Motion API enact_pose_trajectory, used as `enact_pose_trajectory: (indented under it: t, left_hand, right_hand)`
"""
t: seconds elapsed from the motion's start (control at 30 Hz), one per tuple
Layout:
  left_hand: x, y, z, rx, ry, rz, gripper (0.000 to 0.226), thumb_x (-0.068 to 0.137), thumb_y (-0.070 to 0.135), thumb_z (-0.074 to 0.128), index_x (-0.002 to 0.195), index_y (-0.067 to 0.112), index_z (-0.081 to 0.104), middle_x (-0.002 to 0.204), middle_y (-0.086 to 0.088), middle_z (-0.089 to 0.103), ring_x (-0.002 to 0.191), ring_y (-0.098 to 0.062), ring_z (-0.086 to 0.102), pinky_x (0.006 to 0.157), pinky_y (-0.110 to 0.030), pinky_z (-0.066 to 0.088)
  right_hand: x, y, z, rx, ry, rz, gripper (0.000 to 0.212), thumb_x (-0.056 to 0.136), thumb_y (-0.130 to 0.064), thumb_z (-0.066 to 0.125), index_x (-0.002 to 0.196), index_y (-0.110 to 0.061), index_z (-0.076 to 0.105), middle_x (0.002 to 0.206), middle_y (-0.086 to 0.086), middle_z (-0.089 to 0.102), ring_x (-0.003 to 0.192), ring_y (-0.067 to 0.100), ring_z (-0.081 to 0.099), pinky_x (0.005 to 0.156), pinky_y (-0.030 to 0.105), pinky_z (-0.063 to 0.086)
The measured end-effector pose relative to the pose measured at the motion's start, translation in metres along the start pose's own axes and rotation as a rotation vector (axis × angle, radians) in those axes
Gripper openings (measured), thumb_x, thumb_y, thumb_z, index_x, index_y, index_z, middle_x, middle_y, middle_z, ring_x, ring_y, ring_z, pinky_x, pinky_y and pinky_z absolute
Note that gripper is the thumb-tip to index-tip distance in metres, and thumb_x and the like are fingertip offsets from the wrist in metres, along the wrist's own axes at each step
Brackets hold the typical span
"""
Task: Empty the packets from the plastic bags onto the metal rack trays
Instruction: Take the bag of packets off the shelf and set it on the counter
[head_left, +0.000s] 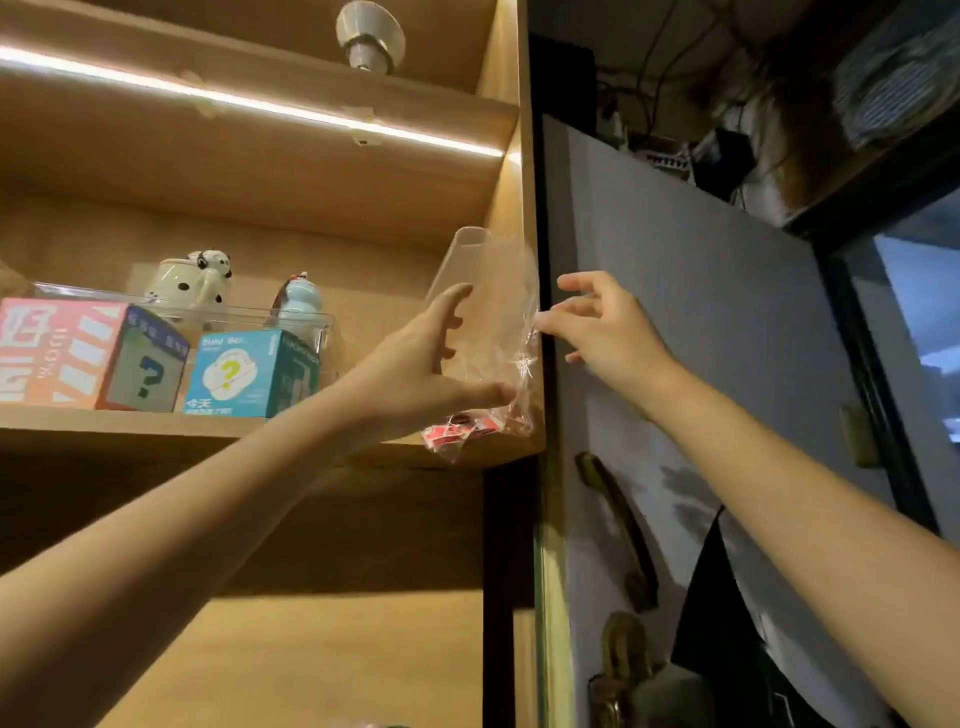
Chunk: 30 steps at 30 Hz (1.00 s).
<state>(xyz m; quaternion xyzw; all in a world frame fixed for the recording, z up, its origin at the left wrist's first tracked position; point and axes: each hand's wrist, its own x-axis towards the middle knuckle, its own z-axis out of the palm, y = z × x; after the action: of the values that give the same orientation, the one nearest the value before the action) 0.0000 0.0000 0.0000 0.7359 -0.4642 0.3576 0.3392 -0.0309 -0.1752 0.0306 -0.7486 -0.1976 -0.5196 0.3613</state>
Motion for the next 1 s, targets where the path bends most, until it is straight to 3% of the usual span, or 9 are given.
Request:
enact_pose_trajectory:
  t: [0.17, 0.3, 0.4, 0.5, 0.6, 0.67, 0.73, 0.83, 1.0]
  left_hand:
    - [0.024, -0.017, 0.030, 0.027, 0.000, 0.019, 0.078, 0.083, 0.045, 0.054, 0.146, 0.026, 0.011, 0.152, -0.002, 0.024, 0.134, -0.017, 0.032, 0.104, -0.030, 0.030]
    - [0.043, -0.018, 0.049, -0.035, -0.018, 0.039, 0.066, 0.092, 0.031, 0.048, 0.146, 0.023, 0.011, 0.149, -0.004, 0.033, 0.120, -0.013, 0.045, 0.080, -0.014, 0.036]
    - [0.049, -0.016, 0.061, -0.115, -0.030, 0.056, 0.061, 0.093, 0.021, 0.048, 0.145, 0.023, 0.016, 0.143, -0.006, 0.042, 0.125, -0.019, 0.044, 0.088, -0.021, 0.034]
    - [0.052, -0.015, 0.067, -0.149, -0.058, 0.022, 0.061, 0.093, 0.023, 0.049, 0.146, 0.022, 0.019, 0.138, -0.001, 0.046, 0.111, -0.014, 0.051, 0.080, -0.017, 0.040]
    - [0.055, -0.012, 0.057, -0.351, -0.075, -0.059, 0.049, 0.093, 0.019, 0.045, 0.139, 0.017, 0.030, 0.128, 0.000, 0.048, 0.107, -0.011, 0.048, 0.073, -0.015, 0.039]
    - [0.060, -0.013, 0.044, -0.438, -0.044, -0.099, 0.041, 0.093, 0.016, 0.044, 0.134, 0.015, 0.037, 0.129, -0.004, 0.050, 0.114, -0.015, 0.048, 0.082, -0.022, 0.040]
    - [0.063, -0.017, 0.033, -0.378, -0.009, -0.104, 0.034, 0.094, 0.016, 0.043, 0.128, 0.015, 0.045, 0.129, -0.007, 0.052, 0.116, -0.017, 0.048, 0.087, -0.028, 0.041]
    - [0.065, -0.023, 0.025, -0.244, 0.036, -0.101, 0.032, 0.095, 0.021, 0.043, 0.126, 0.013, 0.049, 0.129, -0.006, 0.053, 0.109, -0.014, 0.048, 0.076, -0.022, 0.040]
    - [0.070, -0.043, 0.018, -0.106, 0.082, -0.183, 0.042, 0.090, 0.025, 0.053, 0.126, 0.004, 0.047, 0.132, -0.013, 0.049, 0.105, -0.017, 0.045, 0.086, -0.026, 0.036]
  right_hand:
    - [0.016, 0.013, 0.008, 0.047, -0.048, 0.247, 0.038, 0.089, -0.041, 0.052, 0.117, -0.017, 0.045, 0.113, 0.006, 0.055, 0.098, 0.024, 0.059, 0.077, 0.037, 0.054]
    - [0.026, 0.016, 0.013, 0.030, -0.222, 0.288, 0.057, 0.082, -0.054, 0.056, 0.123, -0.016, 0.048, 0.105, 0.006, 0.059, 0.092, 0.025, 0.064, 0.070, 0.038, 0.058]
    - [0.029, 0.018, 0.019, 0.023, -0.208, 0.255, 0.040, 0.085, -0.042, 0.058, 0.111, -0.013, 0.056, 0.090, 0.006, 0.062, 0.079, 0.019, 0.063, 0.061, 0.032, 0.058]
    - [0.031, 0.022, 0.019, 0.044, -0.155, 0.263, 0.020, 0.092, -0.018, 0.048, 0.106, -0.008, 0.058, 0.074, 0.007, 0.056, 0.058, 0.015, 0.053, 0.049, 0.029, 0.055]
    - [0.030, 0.027, 0.010, 0.155, -0.156, 0.312, 0.024, 0.095, -0.012, 0.040, 0.111, -0.013, 0.057, 0.092, 0.010, 0.061, 0.058, 0.020, 0.062, 0.047, 0.031, 0.057]
    - [0.029, 0.033, 0.003, 0.195, -0.160, 0.310, 0.022, 0.096, -0.013, 0.038, 0.100, -0.017, 0.060, 0.108, 0.012, 0.061, 0.055, 0.019, 0.067, 0.047, 0.031, 0.058]
    - [0.029, 0.039, -0.006, 0.207, -0.166, 0.302, 0.022, 0.097, -0.015, 0.039, 0.092, -0.021, 0.060, 0.108, 0.012, 0.063, 0.057, 0.018, 0.068, 0.051, 0.031, 0.059]
    - [0.027, 0.043, -0.017, 0.242, -0.166, 0.320, 0.020, 0.097, -0.015, 0.041, 0.107, -0.015, 0.058, 0.101, 0.011, 0.065, 0.067, 0.022, 0.068, 0.058, 0.034, 0.060]
    - [0.026, 0.047, -0.030, 0.264, -0.108, 0.308, 0.020, 0.097, -0.012, 0.042, 0.082, -0.015, 0.055, 0.069, 0.000, 0.054, 0.040, 0.006, 0.061, 0.051, 0.027, 0.056]
